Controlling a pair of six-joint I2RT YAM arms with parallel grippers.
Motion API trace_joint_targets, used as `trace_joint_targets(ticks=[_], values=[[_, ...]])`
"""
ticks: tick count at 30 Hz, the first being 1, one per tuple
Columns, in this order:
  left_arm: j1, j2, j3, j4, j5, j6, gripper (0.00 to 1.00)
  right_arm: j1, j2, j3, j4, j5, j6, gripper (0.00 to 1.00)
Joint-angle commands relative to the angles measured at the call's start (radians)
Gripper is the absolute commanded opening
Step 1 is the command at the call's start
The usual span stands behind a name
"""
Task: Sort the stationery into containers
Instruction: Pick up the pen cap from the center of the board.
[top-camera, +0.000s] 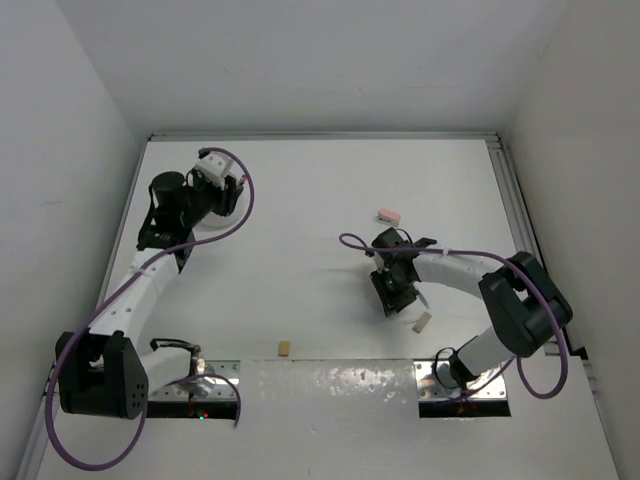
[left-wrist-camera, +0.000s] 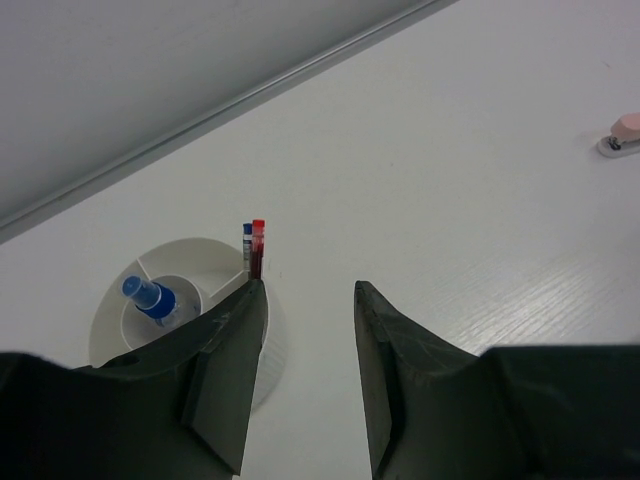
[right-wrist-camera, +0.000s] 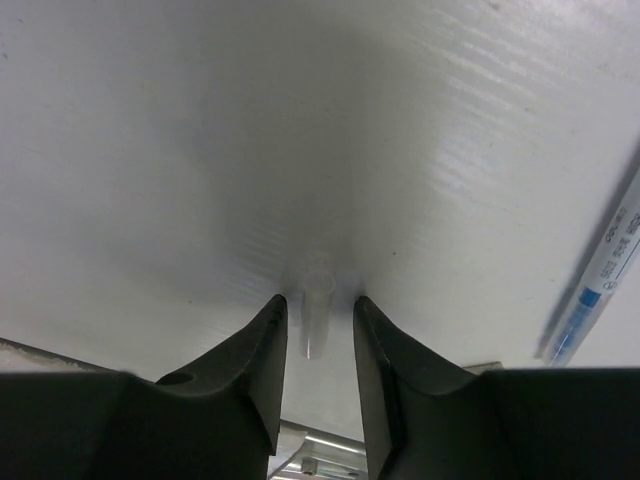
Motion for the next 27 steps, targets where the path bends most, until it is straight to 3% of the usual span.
trace_joint_targets(ticks=[1,5,7,9,11,16,19,23,27], values=[[-0.008,-0.024,-0.003,0.059,-0.005,-0.012,0.39,0.005,-0.026,-0.028,0.014,0.001,0.017,0.32],[-0.009,-0.024,0.003,0.062,-0.007,-0.012,0.39,0.006,-0.012,-0.014,0.011,0.001,0.008,0.14],[-0.008,-0.026,0.005,0.064,0.005,-0.013,0.39,0.005,-0.01,0.001,0.004,0.003,-0.006,0.0],[-0.008,-0.027,0.005,0.065,0.031,-0.015,0.41,0.006,-0.016,0.022,-0.009,0.001,-0.027,0.0],[-0.006,-0.033,0.003,0.065,0.126,-0.002,0.43,0.005,-0.045,0.088,-0.037,-0.037,-0.091,0.0],[-0.011,-0.027,-0.003,0.074,0.632,0.062,0.57,0.009,-0.087,0.402,0.015,-0.149,-0.299,0.0],[-0.051,-0.021,-0.017,0.099,0.781,0.068,0.58,0.031,-0.086,0.455,0.245,-0.218,-0.411,0.0],[-0.086,-0.036,-0.018,0.146,0.809,0.01,0.59,0.057,-0.086,0.375,0.638,-0.363,-0.495,0.0],[-0.088,-0.042,-0.011,0.185,0.817,-0.041,0.59,0.081,-0.075,0.343,0.824,-0.469,-0.489,0.0]])
